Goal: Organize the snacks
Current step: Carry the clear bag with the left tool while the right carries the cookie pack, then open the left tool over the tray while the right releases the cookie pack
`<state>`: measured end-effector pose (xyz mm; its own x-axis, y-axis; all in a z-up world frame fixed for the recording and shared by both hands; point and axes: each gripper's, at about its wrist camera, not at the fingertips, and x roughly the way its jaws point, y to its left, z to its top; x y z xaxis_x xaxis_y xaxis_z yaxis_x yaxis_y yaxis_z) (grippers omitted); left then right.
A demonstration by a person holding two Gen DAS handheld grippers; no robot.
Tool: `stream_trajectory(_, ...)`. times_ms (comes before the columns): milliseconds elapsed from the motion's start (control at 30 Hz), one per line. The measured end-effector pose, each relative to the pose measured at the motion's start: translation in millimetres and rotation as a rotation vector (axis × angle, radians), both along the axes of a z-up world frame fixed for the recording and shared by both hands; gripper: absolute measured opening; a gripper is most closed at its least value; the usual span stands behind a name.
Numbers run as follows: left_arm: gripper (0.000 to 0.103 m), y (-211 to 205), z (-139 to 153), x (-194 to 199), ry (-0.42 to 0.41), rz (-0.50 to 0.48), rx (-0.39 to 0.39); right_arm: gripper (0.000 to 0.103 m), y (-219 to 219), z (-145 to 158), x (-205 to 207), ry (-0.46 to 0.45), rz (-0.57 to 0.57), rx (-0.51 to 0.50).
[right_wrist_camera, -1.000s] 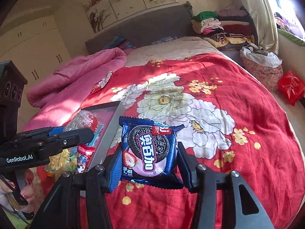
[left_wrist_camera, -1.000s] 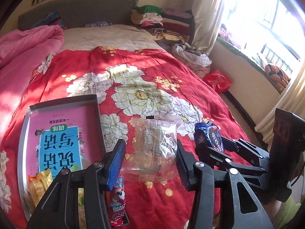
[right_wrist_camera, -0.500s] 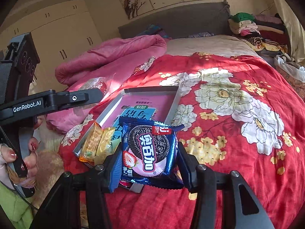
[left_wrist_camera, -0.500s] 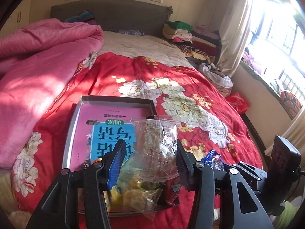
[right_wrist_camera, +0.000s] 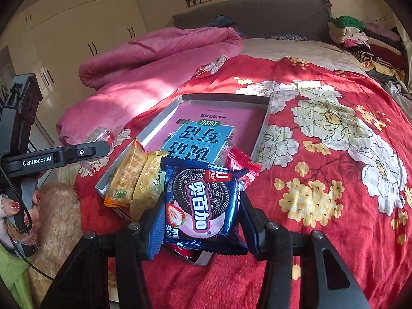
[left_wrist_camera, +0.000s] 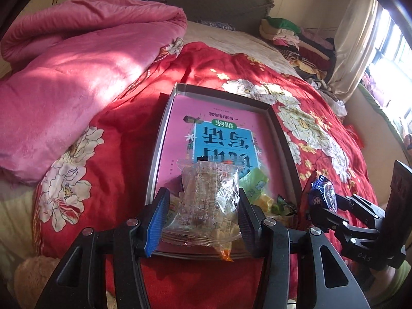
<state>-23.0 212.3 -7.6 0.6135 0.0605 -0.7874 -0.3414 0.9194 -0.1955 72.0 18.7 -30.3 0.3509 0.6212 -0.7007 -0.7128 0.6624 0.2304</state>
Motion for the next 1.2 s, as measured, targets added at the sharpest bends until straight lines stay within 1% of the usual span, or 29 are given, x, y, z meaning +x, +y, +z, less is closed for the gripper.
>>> stream_trajectory(100, 0.052, 5.1, -5.3, -1.0, 0.012, 0.018, -0.016, 0.052, 10.2, -5.4, -1.7, -0.005, 0.022, -0.021)
stream_trajectory(200, 0.052, 4.1, -9.8, -0.5, 0.025, 0.019, 0.009, 0.052, 18.6, -9.0, -3.1, -0.005, 0.039, -0.031)
stream_trajectory(400, 0.052, -0.9, -18.7, 6.4, 0.052, 0.003, 0.030, 0.052, 31.0, -14.1, -7.0, 0.006, 0.073, -0.038)
stream_trajectory(600, 0.052, -7.6, -23.0, 10.0, 0.058, -0.021, 0.049, 0.052, 39.1, -16.2, -15.6, -0.013, 0.106, -0.051)
stream_trajectory(833, 0.053, -13.5, -23.3, 12.4, 0.053, -0.043, 0.059, 0.053, 37.4, -12.1, -15.1, -0.033, 0.099, -0.048)
stream_trajectory(1033, 0.053, -15.5, -24.1, 13.2, 0.054, -0.050, 0.057, 0.059, 31.9, -0.1, -18.0, -0.078, 0.093, -0.026)
stream_trajectory(1200, 0.054, -17.5, -23.2, 13.7, 0.053, -0.060, 0.058, 0.059, 27.6, 3.8, -17.7, -0.088, 0.081, -0.024)
